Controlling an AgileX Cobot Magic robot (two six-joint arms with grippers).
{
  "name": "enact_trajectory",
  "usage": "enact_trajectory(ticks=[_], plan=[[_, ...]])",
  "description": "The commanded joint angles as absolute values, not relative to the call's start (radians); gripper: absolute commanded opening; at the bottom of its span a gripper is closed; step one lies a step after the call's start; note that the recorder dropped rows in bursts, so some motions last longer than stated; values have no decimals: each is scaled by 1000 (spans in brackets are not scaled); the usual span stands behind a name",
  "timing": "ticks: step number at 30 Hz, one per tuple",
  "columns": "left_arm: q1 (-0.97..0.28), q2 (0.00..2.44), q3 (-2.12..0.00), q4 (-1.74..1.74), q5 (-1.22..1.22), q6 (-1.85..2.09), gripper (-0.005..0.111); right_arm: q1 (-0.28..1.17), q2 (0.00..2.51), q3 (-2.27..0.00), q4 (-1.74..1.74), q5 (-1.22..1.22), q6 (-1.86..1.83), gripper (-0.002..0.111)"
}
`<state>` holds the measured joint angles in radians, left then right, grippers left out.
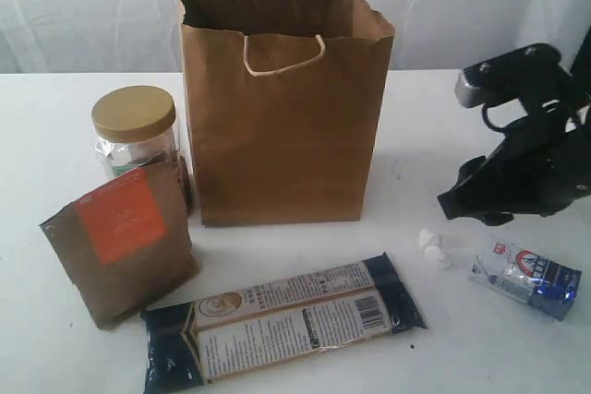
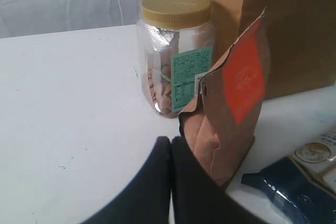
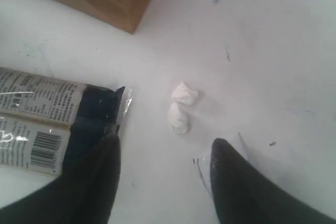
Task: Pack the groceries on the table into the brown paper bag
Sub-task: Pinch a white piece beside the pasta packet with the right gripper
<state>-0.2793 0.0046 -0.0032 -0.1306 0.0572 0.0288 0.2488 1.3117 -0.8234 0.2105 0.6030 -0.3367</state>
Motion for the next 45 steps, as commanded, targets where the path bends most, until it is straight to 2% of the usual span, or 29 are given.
enact_trajectory(ticks=[1, 11, 17, 37, 45], plan=[[-281, 0, 0, -134, 54, 26, 0, 281, 1436, -884, 233, 551, -384, 49], [-281, 0, 0, -134, 54, 26, 0, 291, 1689, -946, 231, 490, -386, 49], [-281, 0, 0, -134, 54, 26, 0, 291, 1754, -946, 227, 435, -386, 49], [-281, 0, 0, -134, 54, 26, 0, 248, 1840, -946, 202, 347, -383, 49], [-281, 0, 0, -134, 54, 26, 0, 248, 1861, -946, 188, 354, -364, 41]])
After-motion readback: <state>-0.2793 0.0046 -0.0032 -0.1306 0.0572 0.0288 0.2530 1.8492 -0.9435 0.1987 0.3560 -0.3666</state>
